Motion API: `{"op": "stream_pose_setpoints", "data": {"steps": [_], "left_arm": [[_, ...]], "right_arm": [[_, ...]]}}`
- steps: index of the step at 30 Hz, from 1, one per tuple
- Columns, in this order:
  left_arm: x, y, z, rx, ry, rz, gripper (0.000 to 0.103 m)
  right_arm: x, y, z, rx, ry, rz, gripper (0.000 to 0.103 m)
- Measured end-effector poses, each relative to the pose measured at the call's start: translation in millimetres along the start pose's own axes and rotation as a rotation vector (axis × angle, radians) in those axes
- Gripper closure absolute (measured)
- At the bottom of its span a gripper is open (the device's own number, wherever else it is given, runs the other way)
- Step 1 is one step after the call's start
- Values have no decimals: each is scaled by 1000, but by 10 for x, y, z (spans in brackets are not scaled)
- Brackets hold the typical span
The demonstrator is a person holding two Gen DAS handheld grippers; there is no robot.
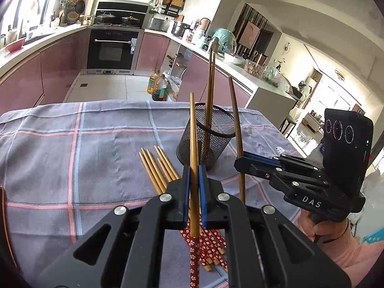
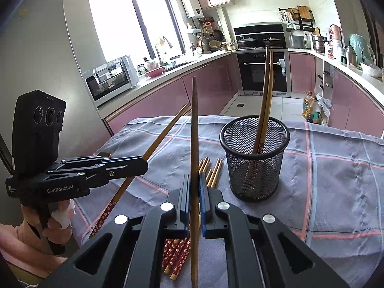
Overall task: Organize utensils
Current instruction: 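Lift the right tool's chopstick upright toward the cup while the left tool carries its chopstick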
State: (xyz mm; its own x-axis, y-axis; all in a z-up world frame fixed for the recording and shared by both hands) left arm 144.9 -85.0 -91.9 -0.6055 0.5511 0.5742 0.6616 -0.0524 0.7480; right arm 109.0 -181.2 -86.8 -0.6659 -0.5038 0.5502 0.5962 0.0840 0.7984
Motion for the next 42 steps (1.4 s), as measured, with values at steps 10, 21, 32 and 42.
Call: {"op": "stream_pose_setpoints", "data": {"steps": [10,21,32,42], "left_arm": [[55,96,-153,-25,-61,-61,95],[41,48,-295,-52,-113,-49,94],[31,121,-262,-42,-108,-49,95],[3,348,-204,-61,-82,-64,95]], "right_arm": [[41,92,41,10,14,-22,97],[-81,44,131,-7,61,7,97],[46,165,95,7,28,-34,97],[277,478,-51,30,-24,-105,97]]}}
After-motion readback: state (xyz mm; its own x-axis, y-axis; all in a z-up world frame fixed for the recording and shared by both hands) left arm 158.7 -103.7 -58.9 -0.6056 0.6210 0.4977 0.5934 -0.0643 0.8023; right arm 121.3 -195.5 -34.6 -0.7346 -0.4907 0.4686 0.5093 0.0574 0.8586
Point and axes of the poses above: each gripper's, at about its wrist camera, not at the fingertips, and x roughly against the way its jaws point, z to its left, y to its top, the point moved 10 cm from there along -x, roughly the way its jaws point, and after that the axes turned 1 degree about -y, right-handed, at the moved point
